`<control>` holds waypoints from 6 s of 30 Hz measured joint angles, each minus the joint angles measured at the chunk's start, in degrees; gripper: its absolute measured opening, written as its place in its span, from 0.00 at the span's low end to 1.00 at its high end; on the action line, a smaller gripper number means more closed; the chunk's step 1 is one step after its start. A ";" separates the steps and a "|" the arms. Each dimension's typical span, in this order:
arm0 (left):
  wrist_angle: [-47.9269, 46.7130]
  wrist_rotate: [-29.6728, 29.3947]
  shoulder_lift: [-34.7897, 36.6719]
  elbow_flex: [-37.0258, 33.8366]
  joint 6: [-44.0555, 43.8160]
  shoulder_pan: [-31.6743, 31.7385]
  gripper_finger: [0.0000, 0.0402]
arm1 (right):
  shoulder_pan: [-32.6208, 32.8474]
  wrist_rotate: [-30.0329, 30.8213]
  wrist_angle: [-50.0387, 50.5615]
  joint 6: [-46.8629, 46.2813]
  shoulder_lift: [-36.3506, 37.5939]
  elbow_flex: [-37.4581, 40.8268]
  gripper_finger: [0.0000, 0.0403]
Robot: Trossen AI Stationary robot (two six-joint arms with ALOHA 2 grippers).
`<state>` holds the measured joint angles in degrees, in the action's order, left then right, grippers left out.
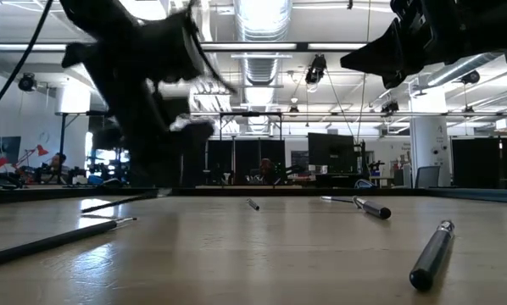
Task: Sort items
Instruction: Put the eyeshadow brush into the wire basket, then put the foundation brush into the wire basket
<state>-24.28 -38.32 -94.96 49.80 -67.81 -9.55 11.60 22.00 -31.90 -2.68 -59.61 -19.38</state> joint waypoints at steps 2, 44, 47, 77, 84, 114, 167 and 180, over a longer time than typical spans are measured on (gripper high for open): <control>1.68 -2.81 2.69 -0.06 1.04 -1.03 0.00 | 0.00 0.02 0.02 -0.13 0.00 0.00 0.02; 96.33 26.37 2.89 -12.00 60.36 1.59 0.00 | -3.58 -11.52 -11.39 -10.54 -21.90 -16.00 0.42; 96.61 26.48 2.97 -11.69 60.87 1.61 0.00 | -4.91 -11.76 -11.30 -10.56 -22.80 -16.94 0.42; 95.86 22.83 5.35 -15.33 57.13 2.09 0.12 | -1.56 -8.03 10.67 -11.99 -15.59 -21.55 0.04; 96.14 22.21 5.45 -18.62 56.08 2.09 0.20 | 11.25 11.10 33.94 -24.41 -2.67 -21.62 0.03; 93.11 21.22 5.32 -19.10 53.63 2.33 0.21 | 60.03 30.48 112.67 -111.67 -30.60 -53.47 0.03; 89.70 20.43 5.25 -25.17 50.98 2.03 0.01 | 43.61 24.37 109.64 -102.89 -29.11 -52.91 0.02; 85.62 20.21 5.25 -25.88 48.60 1.56 0.00 | 13.97 11.00 74.40 -83.73 -21.38 -34.67 0.10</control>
<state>61.34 -18.11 -89.71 23.92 -19.21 -7.99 25.57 33.00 42.50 -86.41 -81.00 -54.05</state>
